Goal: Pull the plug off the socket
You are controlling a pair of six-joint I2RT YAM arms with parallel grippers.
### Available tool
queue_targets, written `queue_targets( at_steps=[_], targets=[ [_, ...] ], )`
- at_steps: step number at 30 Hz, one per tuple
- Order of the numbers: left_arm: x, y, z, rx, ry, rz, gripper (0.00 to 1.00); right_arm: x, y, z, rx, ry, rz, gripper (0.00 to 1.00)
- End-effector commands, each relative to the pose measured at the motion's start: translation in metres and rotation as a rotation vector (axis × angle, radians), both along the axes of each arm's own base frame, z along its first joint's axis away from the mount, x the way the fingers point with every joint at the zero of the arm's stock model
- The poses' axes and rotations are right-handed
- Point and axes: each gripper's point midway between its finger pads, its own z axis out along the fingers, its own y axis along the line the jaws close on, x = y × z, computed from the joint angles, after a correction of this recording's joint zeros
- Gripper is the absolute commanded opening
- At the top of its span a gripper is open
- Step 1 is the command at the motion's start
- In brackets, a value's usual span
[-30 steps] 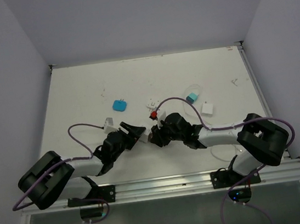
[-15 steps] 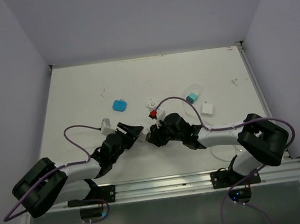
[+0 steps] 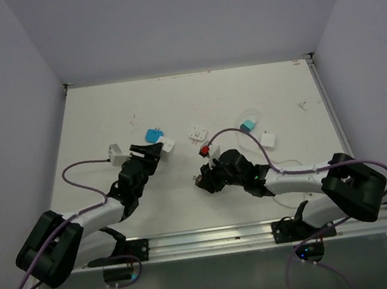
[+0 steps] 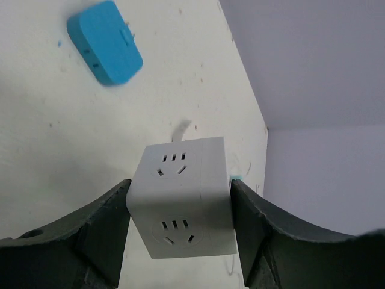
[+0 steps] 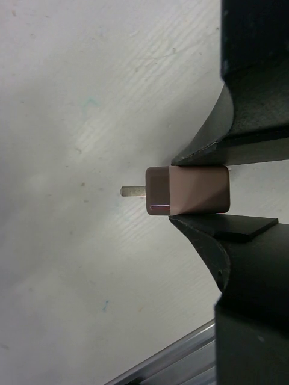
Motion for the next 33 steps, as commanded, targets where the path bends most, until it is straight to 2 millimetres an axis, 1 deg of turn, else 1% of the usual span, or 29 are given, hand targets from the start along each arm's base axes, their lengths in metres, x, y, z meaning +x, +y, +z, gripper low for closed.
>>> queue_targets(
  at_steps=[1,3,7,10,13,14,15,16,17,18,20,21,22,23,24,25,26,27,28,29,31,32,33],
  targets=[
    [0.038,0.027,0.049,0.016,-0.134,0.188,0.00,-0.012,-0.009,-0.009,-0.043,0.031,0.021,0.00],
    [0.044,0.032,0.052,0.012,-0.144,0.214,0.00,-0.012,-0.010,-0.009,-0.043,0.033,0.018,0.00],
    [0.047,0.027,0.063,0.004,-0.171,0.188,0.00,-0.009,-0.014,-0.004,-0.037,0.016,-0.008,0.00],
    [0.041,0.024,0.066,0.029,-0.175,0.146,0.00,-0.003,-0.024,-0.005,-0.062,0.004,-0.068,0.00],
    [0.032,0.020,0.059,0.087,-0.165,0.084,0.00,0.010,-0.037,-0.004,-0.093,-0.009,-0.137,0.00],
    [0.029,0.019,0.058,0.106,-0.167,0.064,0.00,0.016,-0.041,-0.004,-0.100,-0.015,-0.164,0.00],
    [0.025,0.019,0.052,0.120,-0.154,0.048,0.00,0.024,-0.046,-0.001,-0.102,-0.020,-0.194,0.00],
    [0.019,0.015,0.046,0.130,-0.143,0.010,0.00,0.029,-0.050,-0.001,-0.110,-0.016,-0.214,0.00],
    [0.015,0.014,0.046,0.144,-0.151,-0.014,0.00,0.033,-0.053,-0.002,-0.112,-0.001,-0.229,0.00],
    [0.009,0.014,0.037,0.151,-0.136,-0.035,0.00,0.045,-0.061,0.001,-0.098,0.010,-0.265,0.00],
    [-0.001,0.008,0.030,0.144,-0.123,-0.093,0.00,0.058,-0.068,0.004,-0.051,0.045,-0.320,0.00],
    [-0.008,0.007,0.022,0.145,-0.112,-0.114,0.00,0.072,-0.078,0.006,-0.029,0.056,-0.368,0.00],
    [-0.013,0.003,0.020,0.136,-0.113,-0.151,0.00,0.080,-0.081,0.005,-0.018,0.063,-0.396,0.00],
    [-0.017,0.002,0.017,0.134,-0.106,-0.164,0.00,0.091,-0.081,0.014,0.007,0.063,-0.404,0.00],
    [-0.022,0.001,0.011,0.134,-0.096,-0.180,0.00,0.095,-0.078,0.014,0.016,0.076,-0.390,0.00],
    [-0.025,-0.001,0.009,0.129,-0.091,-0.204,0.00,0.100,-0.077,0.007,0.009,0.102,-0.391,0.00],
    [-0.028,-0.002,0.008,0.126,-0.090,-0.214,0.00,0.113,-0.077,0.013,0.028,0.106,-0.408,0.00],
    [-0.030,-0.003,0.004,0.126,-0.083,-0.225,0.00,0.119,-0.076,0.012,0.041,0.120,-0.418,0.00],
    [-0.033,-0.005,0.003,0.122,-0.081,-0.242,0.00,0.125,-0.071,0.016,0.086,0.140,-0.428,0.00],
    [-0.034,-0.005,0.001,0.124,-0.077,-0.247,0.00,0.136,-0.073,0.009,0.097,0.166,-0.453,0.00],
    [-0.038,-0.007,-0.003,0.126,-0.067,-0.268,0.00,0.146,-0.070,0.008,0.145,0.209,-0.490,0.00],
    [-0.039,-0.008,-0.005,0.126,-0.063,-0.276,0.00,0.151,-0.067,0.003,0.152,0.232,-0.496,0.00],
    [-0.041,-0.009,-0.007,0.127,-0.061,-0.289,0.00,0.158,-0.065,0.003,0.180,0.245,-0.506,0.04]
  ],
)
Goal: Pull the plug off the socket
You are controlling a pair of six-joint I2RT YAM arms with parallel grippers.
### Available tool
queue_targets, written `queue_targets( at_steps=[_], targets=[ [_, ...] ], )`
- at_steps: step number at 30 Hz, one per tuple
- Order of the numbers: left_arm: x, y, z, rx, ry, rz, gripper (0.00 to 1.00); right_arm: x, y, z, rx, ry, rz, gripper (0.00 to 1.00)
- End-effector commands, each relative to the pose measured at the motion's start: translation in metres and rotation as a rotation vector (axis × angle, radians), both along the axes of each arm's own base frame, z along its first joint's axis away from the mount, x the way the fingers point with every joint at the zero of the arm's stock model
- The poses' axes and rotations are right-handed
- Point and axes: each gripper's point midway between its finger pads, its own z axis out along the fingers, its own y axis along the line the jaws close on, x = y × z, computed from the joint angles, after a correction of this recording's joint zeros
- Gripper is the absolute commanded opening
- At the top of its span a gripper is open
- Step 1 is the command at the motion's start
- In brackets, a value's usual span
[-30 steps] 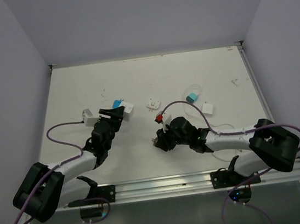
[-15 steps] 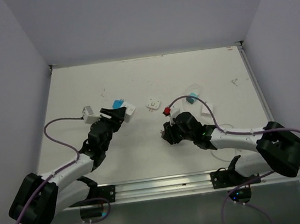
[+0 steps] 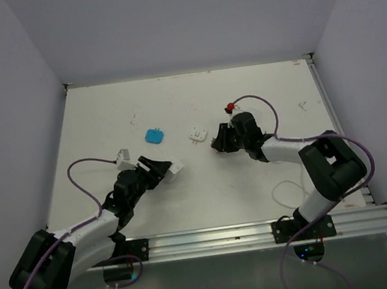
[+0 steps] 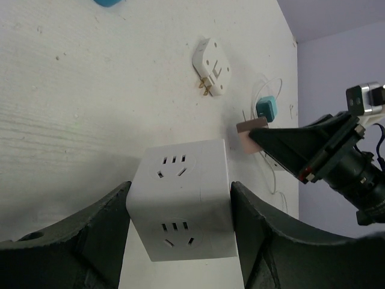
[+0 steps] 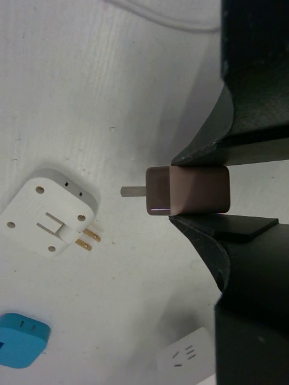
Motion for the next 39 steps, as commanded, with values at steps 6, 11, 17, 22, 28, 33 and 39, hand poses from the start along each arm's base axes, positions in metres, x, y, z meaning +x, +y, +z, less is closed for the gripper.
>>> queue_targets(
  at_steps=[6,11,17,22,28,33,39],
  targets=[
    [-0.004,-0.013,0.005,-0.024,-0.046,-0.086,0.00,0.034,0.018,0.005,0.211,0.052,-0.069,0.39],
    [-0.008,-0.019,0.000,-0.032,-0.028,-0.126,0.00,0.031,-0.006,-0.010,0.197,0.079,-0.141,0.64],
    [-0.009,-0.023,-0.004,-0.033,-0.012,-0.148,0.00,0.022,-0.027,0.008,0.126,0.031,-0.152,0.86],
    [-0.010,-0.030,-0.006,-0.030,0.002,-0.184,0.00,0.006,-0.049,0.034,0.015,-0.019,-0.142,0.93],
    [-0.015,-0.033,-0.011,-0.024,0.039,-0.216,0.31,-0.021,-0.081,0.089,-0.096,-0.131,-0.133,0.99],
    [-0.016,-0.033,-0.008,0.006,0.048,-0.231,0.64,-0.040,-0.112,0.135,-0.173,-0.240,-0.189,0.99],
    [-0.011,-0.027,0.006,0.076,0.030,-0.218,1.00,-0.065,-0.144,0.171,-0.246,-0.301,-0.253,0.99]
  ],
)
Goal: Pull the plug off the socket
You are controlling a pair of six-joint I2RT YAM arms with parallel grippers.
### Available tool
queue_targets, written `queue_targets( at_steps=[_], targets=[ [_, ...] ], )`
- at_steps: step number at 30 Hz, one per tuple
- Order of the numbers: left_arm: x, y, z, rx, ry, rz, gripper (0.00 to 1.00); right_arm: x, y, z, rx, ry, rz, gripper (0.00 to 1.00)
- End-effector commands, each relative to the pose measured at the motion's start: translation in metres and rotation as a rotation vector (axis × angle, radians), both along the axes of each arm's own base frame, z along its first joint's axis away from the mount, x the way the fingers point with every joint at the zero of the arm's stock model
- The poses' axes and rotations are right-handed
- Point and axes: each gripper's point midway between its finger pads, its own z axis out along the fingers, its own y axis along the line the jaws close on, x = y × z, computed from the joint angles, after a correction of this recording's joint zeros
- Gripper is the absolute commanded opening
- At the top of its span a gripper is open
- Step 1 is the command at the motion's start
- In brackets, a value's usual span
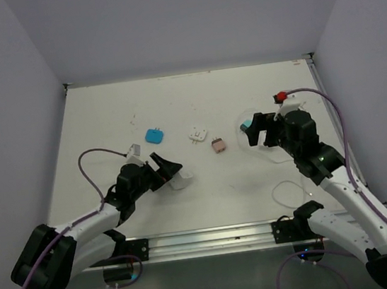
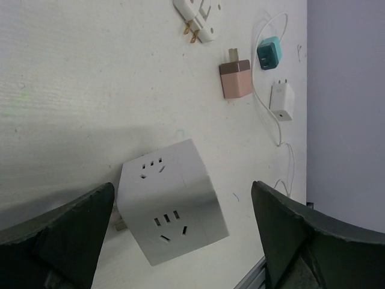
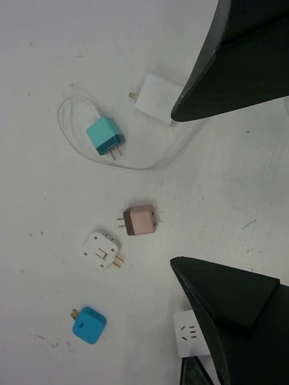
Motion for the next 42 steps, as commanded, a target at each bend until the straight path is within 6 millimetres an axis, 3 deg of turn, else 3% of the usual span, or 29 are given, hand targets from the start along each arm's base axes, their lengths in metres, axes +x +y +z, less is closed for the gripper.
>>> queue_targets(
  at_steps=[1,5,12,13,15,16,18,19,21,25,28,34,42],
  targets=[
    [0.011,0.004,0.021,0.057,-0.064,0.004,1.00,-0.016,-0.029,0.017,-0.101,-0.014,-0.068,0.99],
    [0.013,0.015,0.028,0.137,-0.059,0.029,1.00,-0.027,-0.045,0.039,-0.105,-0.066,-0.120,0.99],
    [0.022,0.047,0.080,0.334,-0.151,0.091,0.99,-0.053,-0.087,0.078,-0.174,-0.148,-0.255,0.99],
    [0.027,0.049,0.104,0.342,-0.192,0.111,1.00,-0.057,-0.092,0.090,-0.170,-0.174,-0.272,0.99],
    [0.026,0.067,0.122,0.427,-0.225,0.144,1.00,-0.068,-0.104,0.102,-0.182,-0.208,-0.311,0.99],
    [0.029,0.071,0.151,0.427,-0.275,0.168,1.00,-0.072,-0.109,0.114,-0.178,-0.235,-0.327,0.99],
    [0.025,0.090,0.174,0.499,-0.316,0.209,1.00,-0.083,-0.120,0.126,-0.196,-0.270,-0.351,0.99],
    [0.024,0.095,0.203,0.494,-0.365,0.238,1.00,-0.088,-0.123,0.137,-0.193,-0.298,-0.351,0.99],
    [0.017,0.114,0.226,0.550,-0.403,0.282,1.00,-0.098,-0.132,0.148,-0.207,-0.326,-0.369,0.99],
    [-0.005,0.146,0.300,0.563,-0.525,0.388,1.00,-0.119,-0.144,0.175,-0.195,-0.421,-0.387,0.99],
    [-0.024,0.172,0.335,0.588,-0.584,0.465,0.99,-0.135,-0.154,0.192,-0.180,-0.496,-0.407,0.99],
    [-0.059,0.212,0.379,0.624,-0.664,0.582,1.00,-0.156,-0.168,0.214,-0.178,-0.589,-0.437,0.99],
    [-0.086,0.244,0.399,0.635,-0.706,0.696,1.00,-0.172,-0.170,0.226,-0.151,-0.671,-0.418,0.99]
  ],
)
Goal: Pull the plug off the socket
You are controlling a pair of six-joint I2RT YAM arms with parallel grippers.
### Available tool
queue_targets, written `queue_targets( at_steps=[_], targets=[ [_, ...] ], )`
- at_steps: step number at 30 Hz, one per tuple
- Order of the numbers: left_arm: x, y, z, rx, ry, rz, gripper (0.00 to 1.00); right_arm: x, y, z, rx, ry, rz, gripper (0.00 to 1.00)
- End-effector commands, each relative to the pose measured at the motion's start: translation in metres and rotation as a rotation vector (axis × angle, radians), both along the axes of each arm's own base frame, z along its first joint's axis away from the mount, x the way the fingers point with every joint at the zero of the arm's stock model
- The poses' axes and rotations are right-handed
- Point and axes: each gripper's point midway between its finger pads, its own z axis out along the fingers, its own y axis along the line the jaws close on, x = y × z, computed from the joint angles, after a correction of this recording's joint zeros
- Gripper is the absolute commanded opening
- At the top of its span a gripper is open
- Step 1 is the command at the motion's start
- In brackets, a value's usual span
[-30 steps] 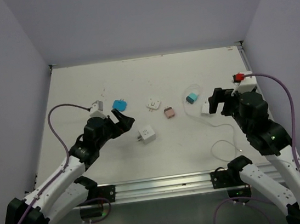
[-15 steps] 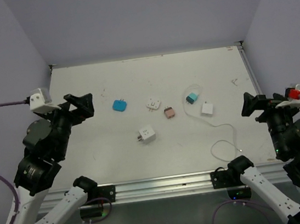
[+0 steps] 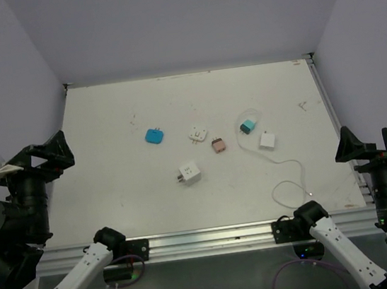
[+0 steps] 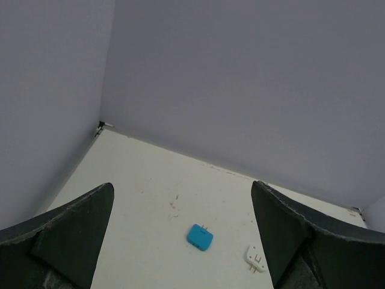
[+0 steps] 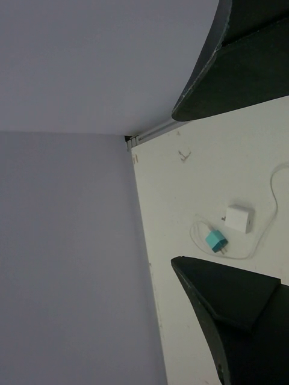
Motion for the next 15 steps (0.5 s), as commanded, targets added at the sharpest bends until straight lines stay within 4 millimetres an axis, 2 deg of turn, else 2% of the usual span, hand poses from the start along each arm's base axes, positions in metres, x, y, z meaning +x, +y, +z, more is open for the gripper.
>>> queue_targets(
  at_steps=[1,5,15],
  targets=[
    [-0.012,0.020,0.006,0.044,-0.003,0.073,0.99,-0.006,-0.003,0.015,-0.025,-0.046,0.000,0.99],
    [-0.015,0.025,0.008,0.041,-0.014,0.091,1.00,-0.002,0.000,0.015,-0.045,-0.029,0.004,0.99],
    [-0.014,0.022,0.002,0.024,-0.013,0.082,1.00,0.005,0.009,0.020,-0.052,-0.045,0.043,0.99]
  ],
)
